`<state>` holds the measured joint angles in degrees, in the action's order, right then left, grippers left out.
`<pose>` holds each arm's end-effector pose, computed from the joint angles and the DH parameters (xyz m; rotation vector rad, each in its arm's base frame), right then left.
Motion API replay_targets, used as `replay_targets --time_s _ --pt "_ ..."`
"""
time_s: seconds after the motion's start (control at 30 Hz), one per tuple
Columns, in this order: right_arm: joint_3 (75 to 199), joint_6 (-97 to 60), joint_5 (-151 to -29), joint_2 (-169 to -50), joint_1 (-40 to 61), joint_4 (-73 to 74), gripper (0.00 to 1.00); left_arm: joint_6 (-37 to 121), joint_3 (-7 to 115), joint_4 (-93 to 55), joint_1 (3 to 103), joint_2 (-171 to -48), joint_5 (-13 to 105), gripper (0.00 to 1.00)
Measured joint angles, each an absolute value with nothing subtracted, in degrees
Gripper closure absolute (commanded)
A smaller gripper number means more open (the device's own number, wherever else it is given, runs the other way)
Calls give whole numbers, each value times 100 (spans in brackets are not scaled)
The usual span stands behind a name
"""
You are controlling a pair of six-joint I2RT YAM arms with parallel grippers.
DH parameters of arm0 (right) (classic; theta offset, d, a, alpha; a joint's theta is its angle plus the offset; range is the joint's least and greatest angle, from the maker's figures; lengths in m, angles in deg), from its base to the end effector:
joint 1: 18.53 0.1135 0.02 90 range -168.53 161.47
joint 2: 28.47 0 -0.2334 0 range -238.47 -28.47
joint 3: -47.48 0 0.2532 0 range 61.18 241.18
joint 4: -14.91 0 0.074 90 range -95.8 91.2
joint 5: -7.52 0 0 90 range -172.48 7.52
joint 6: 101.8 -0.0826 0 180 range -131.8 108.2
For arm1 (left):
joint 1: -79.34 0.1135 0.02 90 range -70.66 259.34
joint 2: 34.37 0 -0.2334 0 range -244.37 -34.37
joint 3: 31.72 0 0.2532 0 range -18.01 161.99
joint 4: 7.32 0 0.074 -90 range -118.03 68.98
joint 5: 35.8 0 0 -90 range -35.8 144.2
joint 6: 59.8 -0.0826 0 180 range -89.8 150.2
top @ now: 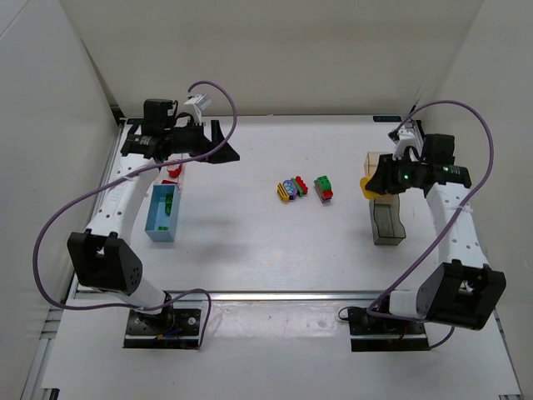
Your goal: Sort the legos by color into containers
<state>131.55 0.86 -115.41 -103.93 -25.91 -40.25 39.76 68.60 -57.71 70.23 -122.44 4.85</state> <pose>0.3135 0.0047 0.2733 -0.3697 2.2439 0.5008 0.3456 -0.1189 0.3216 0.4688 2.1380 -1.1369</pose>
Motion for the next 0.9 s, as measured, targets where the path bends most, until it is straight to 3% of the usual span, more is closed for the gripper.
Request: replay_targets --time_s 0.2,0.53,0.9 --pt "12406 576 -11051 -9963 -2801 -4340 100 3276 6901 -5905 7128 -12080 1364 1" --pt "11938 884 -10710 -9864 -3120 -4347 100 3453 6488 -5957 7847 -11862 1718 0" --pt "11864 628 -10157 -10457 -3415 -3665 100 3292 6486 -6158 7819 -11855 2153 1"
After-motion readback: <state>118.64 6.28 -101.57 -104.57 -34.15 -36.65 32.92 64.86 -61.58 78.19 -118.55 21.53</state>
